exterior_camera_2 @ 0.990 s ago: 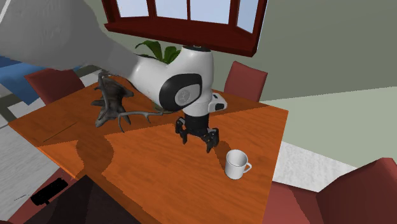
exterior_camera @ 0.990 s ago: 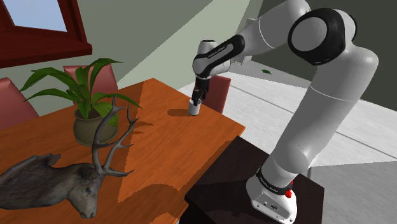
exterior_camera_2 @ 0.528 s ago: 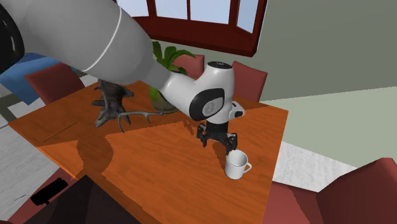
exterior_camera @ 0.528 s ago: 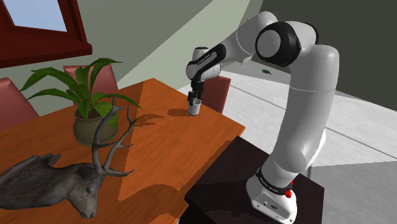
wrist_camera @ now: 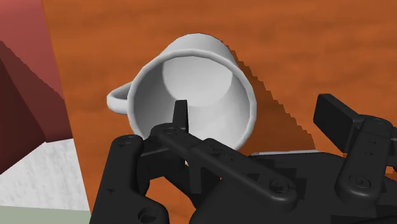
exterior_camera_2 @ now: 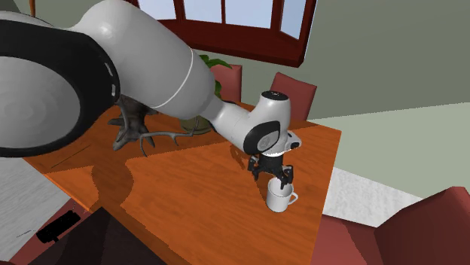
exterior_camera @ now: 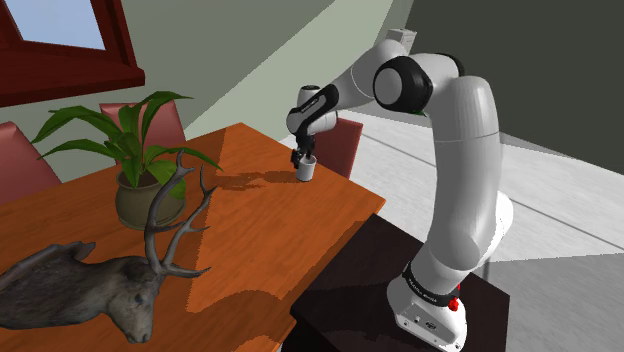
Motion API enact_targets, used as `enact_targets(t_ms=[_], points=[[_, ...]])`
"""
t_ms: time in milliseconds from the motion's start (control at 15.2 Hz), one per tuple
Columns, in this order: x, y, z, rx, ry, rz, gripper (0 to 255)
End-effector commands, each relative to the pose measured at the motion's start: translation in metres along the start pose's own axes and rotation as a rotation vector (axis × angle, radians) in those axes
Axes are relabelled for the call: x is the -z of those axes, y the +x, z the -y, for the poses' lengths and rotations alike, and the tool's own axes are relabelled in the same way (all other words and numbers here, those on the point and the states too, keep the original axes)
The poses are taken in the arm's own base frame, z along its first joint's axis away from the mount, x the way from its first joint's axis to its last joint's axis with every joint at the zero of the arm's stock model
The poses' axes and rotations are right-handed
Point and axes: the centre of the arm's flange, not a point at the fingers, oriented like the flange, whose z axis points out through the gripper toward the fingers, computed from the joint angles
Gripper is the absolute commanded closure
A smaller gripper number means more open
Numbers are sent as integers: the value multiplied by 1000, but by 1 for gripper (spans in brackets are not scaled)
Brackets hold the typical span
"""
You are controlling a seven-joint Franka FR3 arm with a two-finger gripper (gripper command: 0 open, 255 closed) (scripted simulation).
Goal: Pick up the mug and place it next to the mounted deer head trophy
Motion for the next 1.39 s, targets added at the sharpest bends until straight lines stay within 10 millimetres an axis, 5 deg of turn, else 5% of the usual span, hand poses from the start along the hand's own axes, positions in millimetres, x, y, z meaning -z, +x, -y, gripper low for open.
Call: enact_targets(t_ms=[0,198,726,792,1320], points=[[-11,0,-1,0,-1,-1,0],[-29,0,-1,0,-1,-1,0],[-29,0,-1,0,-1,0,0],[-29,0,-1,0,-1,0,255],[-29,0,-1,0,-1,0,255]])
